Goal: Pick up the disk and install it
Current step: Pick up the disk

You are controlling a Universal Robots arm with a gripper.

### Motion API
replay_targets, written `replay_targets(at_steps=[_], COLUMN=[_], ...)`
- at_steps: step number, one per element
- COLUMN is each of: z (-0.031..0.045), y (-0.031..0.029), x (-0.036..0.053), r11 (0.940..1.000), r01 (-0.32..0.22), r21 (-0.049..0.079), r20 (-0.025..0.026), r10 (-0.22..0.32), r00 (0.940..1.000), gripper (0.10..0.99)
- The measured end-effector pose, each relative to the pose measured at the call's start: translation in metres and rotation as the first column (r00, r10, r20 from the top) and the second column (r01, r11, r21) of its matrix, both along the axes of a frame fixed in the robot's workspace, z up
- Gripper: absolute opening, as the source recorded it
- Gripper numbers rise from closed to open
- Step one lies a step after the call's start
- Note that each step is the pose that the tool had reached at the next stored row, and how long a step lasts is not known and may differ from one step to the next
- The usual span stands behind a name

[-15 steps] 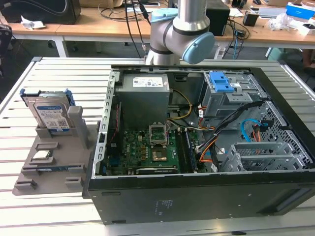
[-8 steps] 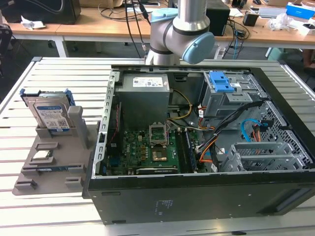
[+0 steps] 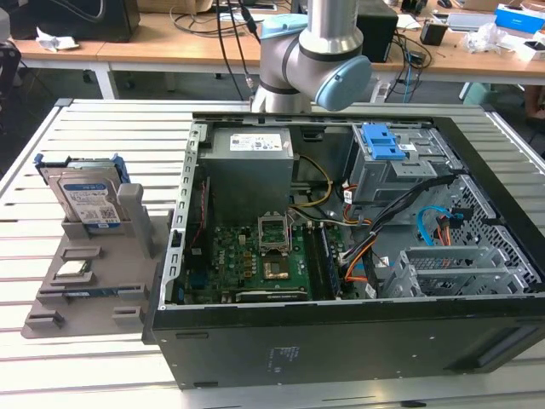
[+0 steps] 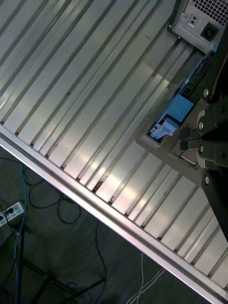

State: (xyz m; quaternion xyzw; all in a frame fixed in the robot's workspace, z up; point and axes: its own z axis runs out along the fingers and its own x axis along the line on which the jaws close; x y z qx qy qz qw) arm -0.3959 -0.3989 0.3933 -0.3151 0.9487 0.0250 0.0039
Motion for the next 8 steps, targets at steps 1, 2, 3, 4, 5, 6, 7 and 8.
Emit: replay_targets(at_steps=[1, 2, 3, 4, 5, 6, 7, 8], z=[0.0, 0.0, 0.0, 0.0, 0.0, 0.0, 0.0, 0.0], y=[0.0, 0.0, 0.0, 0.0, 0.0, 0.0, 0.0, 0.0], x=[0.0, 0.0, 0.0, 0.0, 0.0, 0.0, 0.0, 0.0], r11=[0.9998, 0.9996, 0.9994, 0.9982, 0.9975, 0.9968, 0.9958, 0.9952], r01=[-0.018, -0.027, -0.036, -0.06, -0.07, -0.079, -0.091, -0.098], r21=[0.0, 0.0, 0.0, 0.0, 0.0, 0.0, 0.0, 0.0], r20=[0.0001, 0.0001, 0.0, 0.0, 0.0001, 0.0001, 0.0001, 0.0001], r10=[0.018, 0.027, 0.036, 0.06, 0.07, 0.079, 0.091, 0.098], r00=[0.9998, 0.9996, 0.9994, 0.9982, 0.9975, 0.9968, 0.9958, 0.9952], gripper=[0.106, 0.106, 0.106, 0.106, 0.106, 0.106, 0.106, 0.106])
